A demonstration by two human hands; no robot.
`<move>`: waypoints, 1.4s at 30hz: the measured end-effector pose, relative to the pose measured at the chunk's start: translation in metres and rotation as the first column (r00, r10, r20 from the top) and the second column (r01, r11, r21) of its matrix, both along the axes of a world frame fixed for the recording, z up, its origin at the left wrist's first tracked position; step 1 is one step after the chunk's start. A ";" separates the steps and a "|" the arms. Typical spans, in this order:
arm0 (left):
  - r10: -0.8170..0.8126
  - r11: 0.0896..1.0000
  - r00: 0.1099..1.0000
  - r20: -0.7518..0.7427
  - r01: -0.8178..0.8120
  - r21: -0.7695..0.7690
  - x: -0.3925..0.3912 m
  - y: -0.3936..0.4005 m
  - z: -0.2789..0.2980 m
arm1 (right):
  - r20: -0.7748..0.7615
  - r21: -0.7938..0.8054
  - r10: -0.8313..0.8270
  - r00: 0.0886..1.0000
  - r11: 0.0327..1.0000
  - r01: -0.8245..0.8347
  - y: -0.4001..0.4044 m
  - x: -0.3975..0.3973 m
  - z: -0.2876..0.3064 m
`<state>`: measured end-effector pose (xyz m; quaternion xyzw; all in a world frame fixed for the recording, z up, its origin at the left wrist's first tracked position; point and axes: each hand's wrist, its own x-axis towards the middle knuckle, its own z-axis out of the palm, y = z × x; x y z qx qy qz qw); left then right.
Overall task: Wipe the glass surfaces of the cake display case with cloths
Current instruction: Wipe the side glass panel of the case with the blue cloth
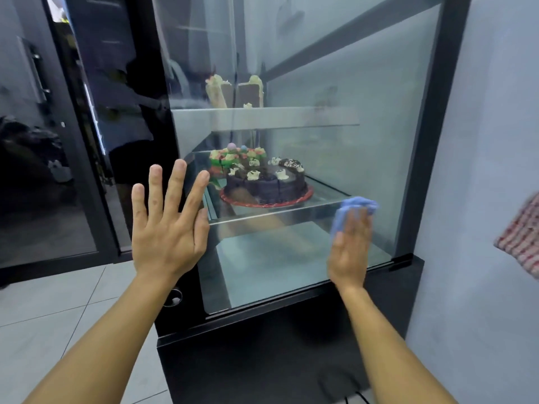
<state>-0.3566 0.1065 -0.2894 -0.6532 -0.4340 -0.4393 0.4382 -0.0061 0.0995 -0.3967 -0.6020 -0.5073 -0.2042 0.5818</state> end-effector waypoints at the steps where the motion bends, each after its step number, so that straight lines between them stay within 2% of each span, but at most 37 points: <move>1: 0.004 1.000 1.000 0.001 -0.004 0.006 0.001 0.000 0.000 | -0.223 -0.001 -0.014 0.975 1.000 0.014 0.001 0.016 0.003; 2: 0.007 1.000 1.000 -0.001 -0.007 0.010 0.002 0.000 0.000 | -0.459 -0.005 -0.028 0.888 1.000 0.029 0.003 0.022 0.004; 3: 0.010 1.000 1.000 0.000 -0.010 0.012 0.002 0.001 0.000 | -0.677 -0.038 -0.064 0.733 0.998 0.052 0.002 0.016 0.009; 4: 0.013 1.000 1.000 0.005 -0.013 0.014 0.002 0.001 0.000 | -0.820 -0.112 -0.133 0.557 0.991 0.072 0.003 -0.002 0.014; 5: 0.016 1.000 1.000 0.007 -0.016 0.019 0.002 0.002 -0.001 | -0.866 -0.156 -0.157 0.475 0.987 0.043 0.001 -0.032 0.021; 6: 0.025 0.999 1.000 0.003 -0.025 0.029 0.002 0.002 -0.001 | -0.844 -0.140 -0.114 0.524 0.990 -0.010 -0.004 -0.068 0.030; 7: 0.035 0.999 0.999 -0.002 -0.035 0.036 0.002 0.002 -0.001 | -0.730 -0.090 -0.018 0.684 0.993 -0.070 -0.010 -0.106 0.035; 8: 0.039 0.998 0.999 -0.005 -0.039 0.043 0.002 0.002 0.000 | -0.501 -0.045 0.092 0.860 0.990 -0.132 -0.016 -0.137 0.035; 9: 0.036 0.998 0.999 -0.005 -0.036 0.044 0.001 0.003 0.000 | -0.217 -0.038 0.152 0.964 0.986 -0.164 -0.016 -0.147 0.033; 10: 0.028 0.999 1.000 -0.005 -0.028 0.040 0.000 0.003 0.001 | -0.013 -0.028 0.166 0.986 0.986 -0.167 -0.011 -0.135 0.043; 11: 0.014 0.999 1.000 -0.003 -0.014 0.033 0.000 0.002 0.000 | 0.072 0.018 0.156 0.985 0.987 -0.158 -0.003 -0.106 0.058; 12: 0.004 0.999 1.000 -0.005 -0.004 0.034 0.001 0.002 -0.001 | 0.050 0.065 0.118 0.992 0.990 -0.121 0.004 -0.071 0.069; 14: 0.008 0.999 1.000 0.004 -0.008 0.032 0.001 0.002 -0.002 | -0.153 0.123 0.007 0.988 0.992 0.012 0.014 0.004 0.085; 15: 0.002 1.000 1.000 0.010 -0.002 0.032 0.001 0.002 -0.002 | -0.281 0.094 -0.041 0.959 0.993 0.070 0.017 0.040 0.085; 18: 0.002 0.999 1.000 0.016 -0.002 0.037 0.001 0.002 -0.002 | -0.576 -0.167 -0.208 0.790 0.977 0.135 0.013 0.108 0.053; 20: 0.010 0.999 1.000 0.012 -0.010 0.044 0.002 0.003 -0.001 | -0.703 -0.275 -0.262 0.661 0.957 0.088 0.005 0.120 0.024; 22: 0.005 0.998 1.000 0.009 -0.006 0.057 0.004 0.003 -0.002 | -0.759 -0.344 -0.328 0.562 0.936 0.082 0.003 0.113 0.000; 25: 0.013 0.998 1.000 0.010 -0.013 0.056 0.004 0.004 -0.001 | -0.791 -0.310 -0.320 0.521 0.944 0.110 0.007 0.057 -0.010; 28: 0.013 0.999 1.000 0.001 -0.013 0.043 0.005 0.003 0.000 | -0.766 -0.274 -0.261 0.587 0.959 0.069 0.001 -0.053 -0.021; 30: 0.006 0.999 1.000 0.001 -0.006 0.039 0.004 0.001 0.000 | -0.680 -0.232 -0.159 0.716 0.973 -0.005 -0.012 -0.146 -0.035; 32: 0.008 1.000 1.000 -0.007 -0.007 0.024 0.001 0.000 0.000 | -0.453 -0.154 -0.010 0.891 0.986 -0.067 -0.025 -0.224 -0.044; 33: -0.002 1.000 1.000 -0.016 0.002 0.018 0.000 -0.001 0.002 | -0.277 -0.122 0.062 0.959 0.988 -0.099 -0.027 -0.249 -0.047; 34: -0.018 1.000 1.000 -0.025 0.018 0.015 -0.001 -0.002 0.002 | -0.100 -0.107 0.105 0.989 0.988 -0.115 -0.028 -0.260 -0.049; 36: -0.052 0.999 0.998 -0.027 0.052 -0.006 -0.003 -0.003 0.003 | 0.161 -0.055 0.105 0.981 0.994 -0.097 -0.022 -0.248 -0.037; 38: -0.098 0.995 0.995 0.002 0.098 -0.021 -0.004 -0.005 0.005 | 0.312 0.015 0.083 0.946 0.996 -0.092 -0.009 -0.212 -0.012; 40: -0.125 0.990 0.990 0.060 0.128 -0.054 0.003 -0.011 0.005 | 0.272 0.078 0.117 0.955 0.987 -0.143 0.000 -0.173 0.025; 41: -0.148 0.985 0.984 0.096 0.156 -0.080 0.006 -0.015 0.007 | 0.151 0.148 0.172 0.974 0.970 -0.194 0.000 -0.164 0.051; 42: -0.181 0.975 0.974 0.136 0.196 -0.105 0.011 -0.022 0.013 | -0.040 0.241 0.261 0.964 0.939 -0.244 -0.004 -0.157 0.081</move>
